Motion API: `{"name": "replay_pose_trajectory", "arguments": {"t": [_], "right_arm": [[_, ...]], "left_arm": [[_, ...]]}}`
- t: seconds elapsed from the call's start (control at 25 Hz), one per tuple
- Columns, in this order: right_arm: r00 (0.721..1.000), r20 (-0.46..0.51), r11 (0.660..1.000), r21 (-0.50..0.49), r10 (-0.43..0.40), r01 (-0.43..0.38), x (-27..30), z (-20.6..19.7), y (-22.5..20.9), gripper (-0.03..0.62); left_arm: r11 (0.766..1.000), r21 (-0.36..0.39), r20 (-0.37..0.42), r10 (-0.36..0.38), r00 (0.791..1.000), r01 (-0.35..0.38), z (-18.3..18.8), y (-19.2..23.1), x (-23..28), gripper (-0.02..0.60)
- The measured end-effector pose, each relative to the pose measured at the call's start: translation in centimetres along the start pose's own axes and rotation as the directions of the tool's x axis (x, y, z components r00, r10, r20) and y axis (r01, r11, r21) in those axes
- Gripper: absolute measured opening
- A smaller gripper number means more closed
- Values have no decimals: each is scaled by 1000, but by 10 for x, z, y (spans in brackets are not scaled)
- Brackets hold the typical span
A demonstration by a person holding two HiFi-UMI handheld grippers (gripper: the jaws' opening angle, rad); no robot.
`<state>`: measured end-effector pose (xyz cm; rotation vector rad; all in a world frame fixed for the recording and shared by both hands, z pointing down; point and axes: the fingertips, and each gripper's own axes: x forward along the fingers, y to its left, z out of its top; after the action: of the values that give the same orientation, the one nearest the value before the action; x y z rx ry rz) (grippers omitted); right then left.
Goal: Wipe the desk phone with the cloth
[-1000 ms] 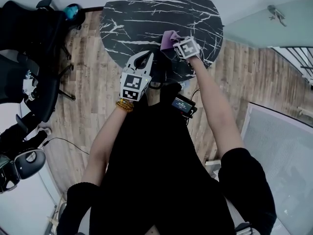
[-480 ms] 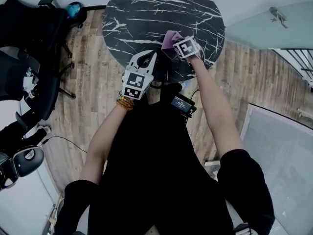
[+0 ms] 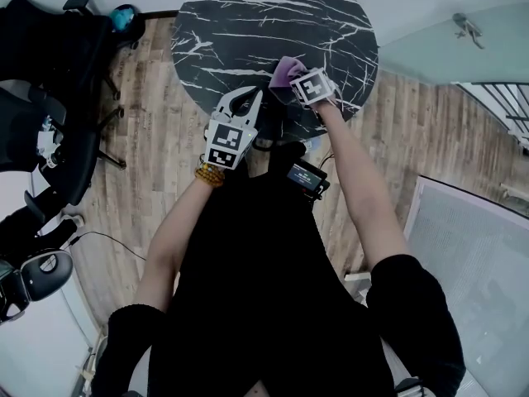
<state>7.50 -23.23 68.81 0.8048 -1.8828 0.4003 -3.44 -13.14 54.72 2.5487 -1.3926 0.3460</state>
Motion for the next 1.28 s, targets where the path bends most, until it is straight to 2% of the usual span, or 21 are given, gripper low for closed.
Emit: {"name": "replay_pose_trajectory", "arguments": {"t": [0.24,1.28], "right_arm": [[1000,-10,1000,-5,0,0,0,-3,4,60],[999,-35,1000,-2,18,-19,1,-23,25,60]], "left_arm": [[1000,19,4,4,1000,-4,1,2,-2,18],[1000,14,10,1,1000,-1,1,-1,-3,18]]}}
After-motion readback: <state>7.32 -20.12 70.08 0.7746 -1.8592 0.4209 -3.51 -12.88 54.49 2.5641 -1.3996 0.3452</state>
